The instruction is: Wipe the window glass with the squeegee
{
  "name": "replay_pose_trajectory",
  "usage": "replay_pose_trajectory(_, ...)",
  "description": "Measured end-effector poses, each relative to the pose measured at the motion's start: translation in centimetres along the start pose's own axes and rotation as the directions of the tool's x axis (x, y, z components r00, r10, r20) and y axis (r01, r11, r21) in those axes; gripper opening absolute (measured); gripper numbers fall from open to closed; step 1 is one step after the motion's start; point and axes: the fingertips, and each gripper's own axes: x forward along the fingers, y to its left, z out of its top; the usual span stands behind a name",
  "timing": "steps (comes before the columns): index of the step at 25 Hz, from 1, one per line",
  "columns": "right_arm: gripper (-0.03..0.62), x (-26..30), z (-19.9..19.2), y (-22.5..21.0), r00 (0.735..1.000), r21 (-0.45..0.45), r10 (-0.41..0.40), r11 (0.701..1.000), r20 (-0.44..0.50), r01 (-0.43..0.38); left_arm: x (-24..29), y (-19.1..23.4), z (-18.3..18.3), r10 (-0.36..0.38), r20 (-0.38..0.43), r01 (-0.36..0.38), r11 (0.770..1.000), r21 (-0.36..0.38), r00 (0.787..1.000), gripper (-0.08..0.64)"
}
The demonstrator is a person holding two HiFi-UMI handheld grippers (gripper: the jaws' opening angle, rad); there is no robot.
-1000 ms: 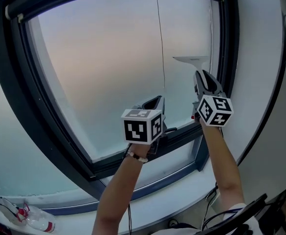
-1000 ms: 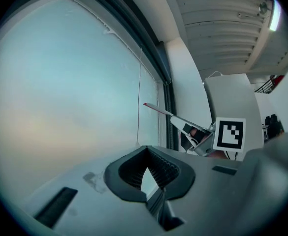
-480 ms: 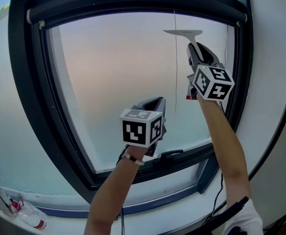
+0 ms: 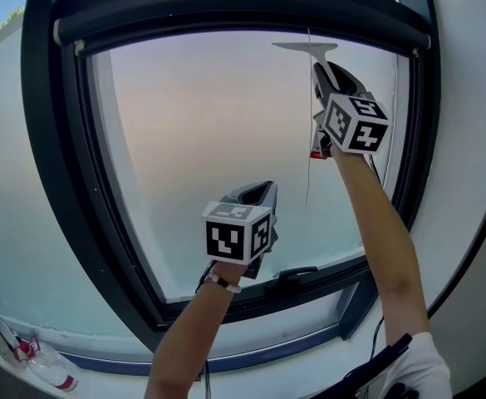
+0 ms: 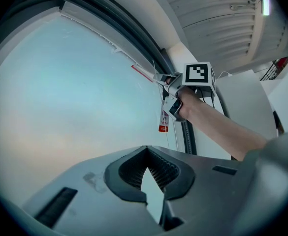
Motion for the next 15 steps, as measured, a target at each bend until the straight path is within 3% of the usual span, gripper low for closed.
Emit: replay_pose_trajectory(15,0.087,-5.2,-5.4,0.9,0.998,-0.018,0.003,1.000,-0.058,-0.004,-0.1,-0.3,-2.2,0.009,-0.010,-0.009,0.999,-0.037,1.000,0.000)
